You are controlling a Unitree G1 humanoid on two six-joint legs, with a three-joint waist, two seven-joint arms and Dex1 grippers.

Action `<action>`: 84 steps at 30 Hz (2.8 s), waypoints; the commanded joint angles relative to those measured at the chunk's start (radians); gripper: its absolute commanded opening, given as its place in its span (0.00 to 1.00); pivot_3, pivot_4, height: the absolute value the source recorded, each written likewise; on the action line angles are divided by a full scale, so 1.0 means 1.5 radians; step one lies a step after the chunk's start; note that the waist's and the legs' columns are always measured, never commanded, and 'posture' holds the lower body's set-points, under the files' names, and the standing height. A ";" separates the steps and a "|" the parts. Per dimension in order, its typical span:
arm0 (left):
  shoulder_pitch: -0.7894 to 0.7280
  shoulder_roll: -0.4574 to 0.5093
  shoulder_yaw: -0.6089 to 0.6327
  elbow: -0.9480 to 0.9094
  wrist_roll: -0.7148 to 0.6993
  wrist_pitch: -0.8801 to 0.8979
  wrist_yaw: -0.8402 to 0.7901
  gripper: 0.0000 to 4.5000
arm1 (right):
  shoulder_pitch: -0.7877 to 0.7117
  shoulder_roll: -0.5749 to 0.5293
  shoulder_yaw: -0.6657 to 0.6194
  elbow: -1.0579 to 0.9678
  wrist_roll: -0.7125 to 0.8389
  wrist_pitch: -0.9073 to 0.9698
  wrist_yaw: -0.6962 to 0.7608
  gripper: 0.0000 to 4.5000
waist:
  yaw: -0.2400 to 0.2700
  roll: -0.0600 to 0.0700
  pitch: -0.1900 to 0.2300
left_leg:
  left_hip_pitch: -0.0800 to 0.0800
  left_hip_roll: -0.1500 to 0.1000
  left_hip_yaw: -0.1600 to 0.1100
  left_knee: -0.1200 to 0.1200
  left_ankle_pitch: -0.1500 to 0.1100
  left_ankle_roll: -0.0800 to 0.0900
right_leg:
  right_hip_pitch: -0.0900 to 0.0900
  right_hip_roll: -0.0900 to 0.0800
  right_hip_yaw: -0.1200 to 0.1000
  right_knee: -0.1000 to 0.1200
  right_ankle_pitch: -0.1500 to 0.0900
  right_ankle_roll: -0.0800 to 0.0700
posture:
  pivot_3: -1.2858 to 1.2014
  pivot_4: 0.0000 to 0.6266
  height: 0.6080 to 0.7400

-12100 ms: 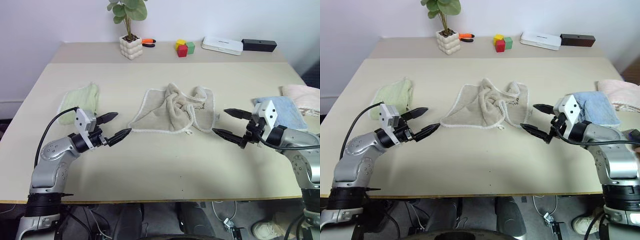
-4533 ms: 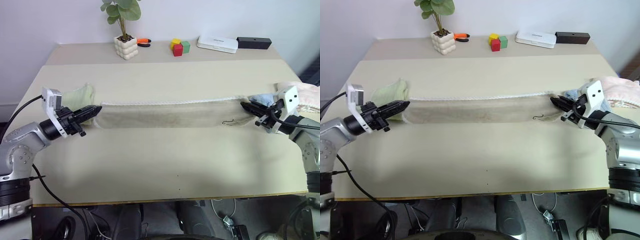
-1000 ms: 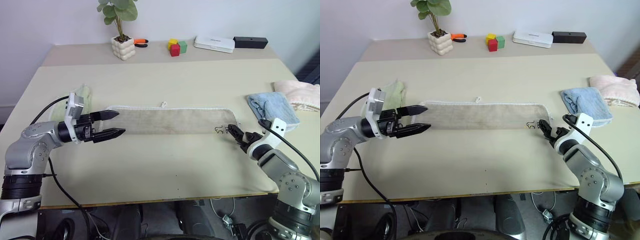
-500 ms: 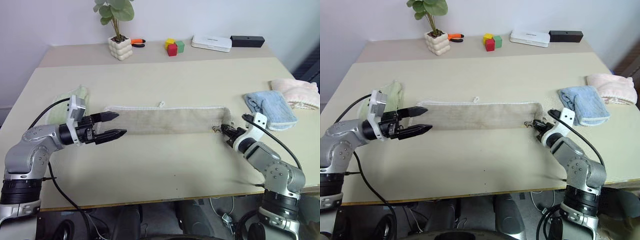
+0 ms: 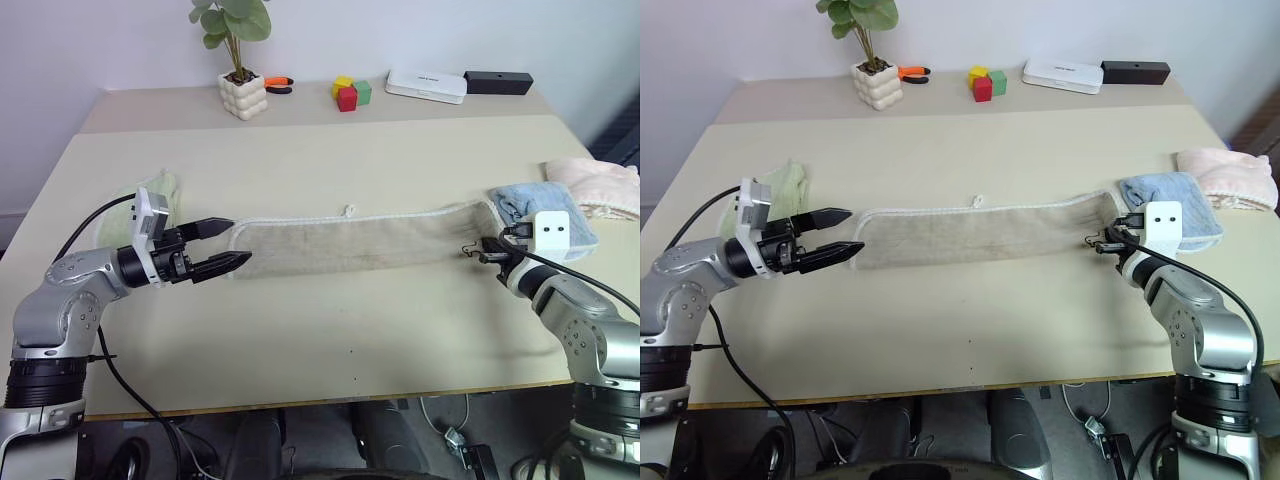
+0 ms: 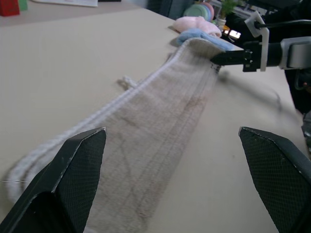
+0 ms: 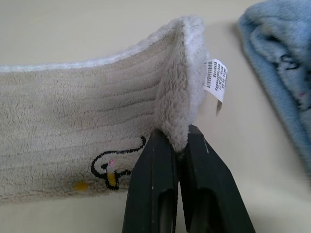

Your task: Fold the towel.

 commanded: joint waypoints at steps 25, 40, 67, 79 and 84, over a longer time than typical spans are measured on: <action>0.067 0.018 0.028 -0.089 -0.026 0.009 0.015 1.00 | -0.091 0.063 0.414 -0.073 -0.224 -0.147 0.157 0.21 | 0.003 -0.001 0.000 | 0.000 0.000 0.000 0.000 0.000 0.000 | 0.000 0.000 0.000 0.000 0.000 0.000 | 0.52 0.24 1.00; 0.060 0.004 0.009 -0.074 -0.011 -0.021 0.019 1.00 | -0.136 0.138 0.202 -0.132 0.010 -0.031 0.209 1.00 | 0.006 -0.001 0.000 | 0.000 0.000 0.000 0.001 0.000 0.000 | 0.000 0.000 0.000 0.001 0.000 0.001 | 0.52 0.24 1.00; 0.176 -0.125 -0.001 -0.172 -0.005 0.048 0.257 1.00 | -0.088 0.208 0.293 0.184 -0.237 -0.357 0.094 0.20 | 0.001 -0.005 -0.002 | 0.002 0.000 0.000 0.001 0.000 0.000 | 0.003 0.000 0.000 0.000 0.000 0.000 | 0.52 0.24 1.00; 0.232 -0.225 0.076 -0.288 -0.179 0.231 0.499 1.00 | -0.157 0.063 0.139 0.032 0.017 -0.235 0.336 0.99 | 0.003 -0.003 -0.001 | 0.001 0.000 -0.001 0.001 0.000 0.000 | 0.002 0.000 0.000 0.001 0.001 0.002 | 0.52 0.24 1.00; 0.255 -0.301 0.079 -0.311 -0.235 0.261 0.621 1.00 | -0.133 -0.048 0.096 -0.049 0.140 -0.129 0.452 0.99 | 0.014 -0.003 -0.001 | 0.001 0.000 -0.001 0.001 0.000 0.000 | 0.002 0.000 0.000 0.000 0.001 0.001 | 0.52 0.24 1.00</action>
